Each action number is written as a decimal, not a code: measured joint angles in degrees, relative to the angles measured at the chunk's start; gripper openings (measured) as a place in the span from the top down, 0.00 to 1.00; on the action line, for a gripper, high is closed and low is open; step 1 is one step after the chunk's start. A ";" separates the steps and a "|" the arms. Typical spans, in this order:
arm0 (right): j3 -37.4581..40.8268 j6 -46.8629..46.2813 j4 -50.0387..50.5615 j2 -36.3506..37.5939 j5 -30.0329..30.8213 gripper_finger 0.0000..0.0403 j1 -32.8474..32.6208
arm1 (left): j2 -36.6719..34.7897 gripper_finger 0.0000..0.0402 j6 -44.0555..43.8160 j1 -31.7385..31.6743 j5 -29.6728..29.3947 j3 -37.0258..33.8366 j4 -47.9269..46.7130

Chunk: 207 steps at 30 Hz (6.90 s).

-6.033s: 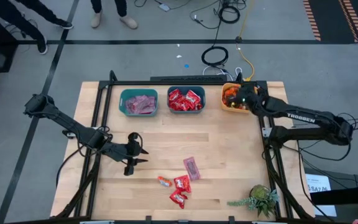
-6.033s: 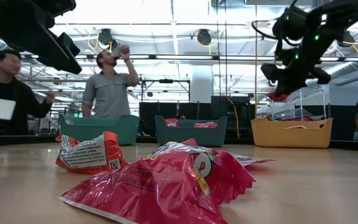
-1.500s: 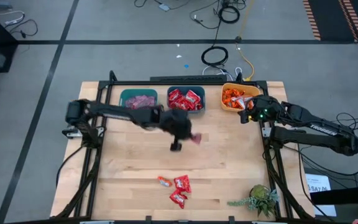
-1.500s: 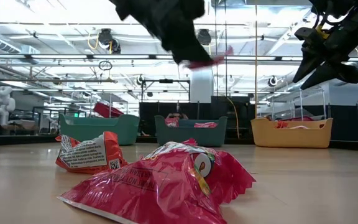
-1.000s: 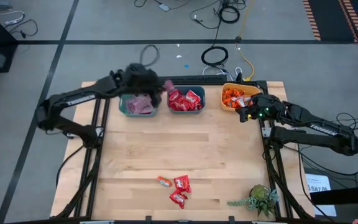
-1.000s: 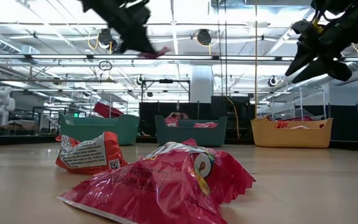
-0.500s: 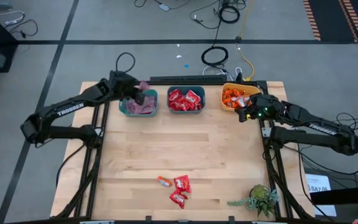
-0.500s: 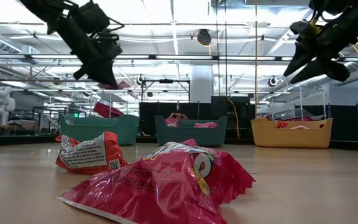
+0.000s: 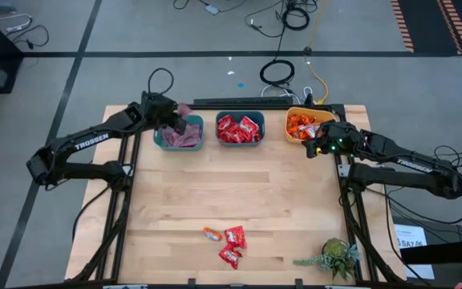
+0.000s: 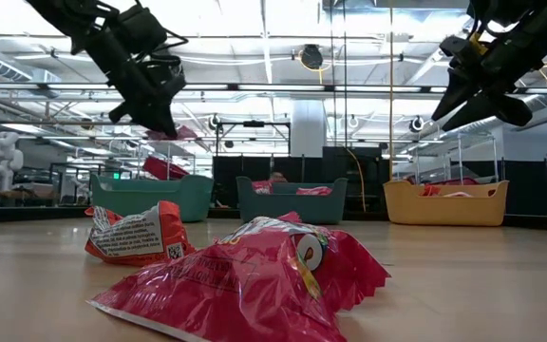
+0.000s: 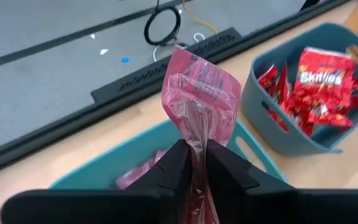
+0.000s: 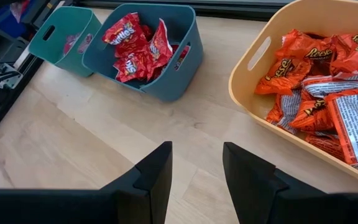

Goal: Sort candy
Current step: Put the red chocolate into the green bin, then put the red candy into the blue bin, then put the orange chocolate into the yellow bin

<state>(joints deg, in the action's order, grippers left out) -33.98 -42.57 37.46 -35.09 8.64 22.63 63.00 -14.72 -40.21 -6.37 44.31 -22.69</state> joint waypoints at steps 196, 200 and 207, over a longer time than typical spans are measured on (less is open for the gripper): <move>-43.50 23.58 -20.86 -61.37 -4.07 0.58 6.23 | -26.67 0.35 -10.41 62.86 6.12 -21.09 5.24; -43.50 23.34 -20.86 -61.37 -4.16 0.54 6.18 | -26.67 0.35 -10.41 62.86 6.12 -21.09 5.24; -43.50 20.79 -20.73 -61.37 -4.32 0.53 6.16 | -26.67 0.35 -10.41 62.86 6.12 -21.09 5.25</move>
<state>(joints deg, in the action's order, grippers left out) -77.47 -21.77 16.73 -96.47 4.33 28.79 36.34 -25.13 22.65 -0.25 23.22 -17.43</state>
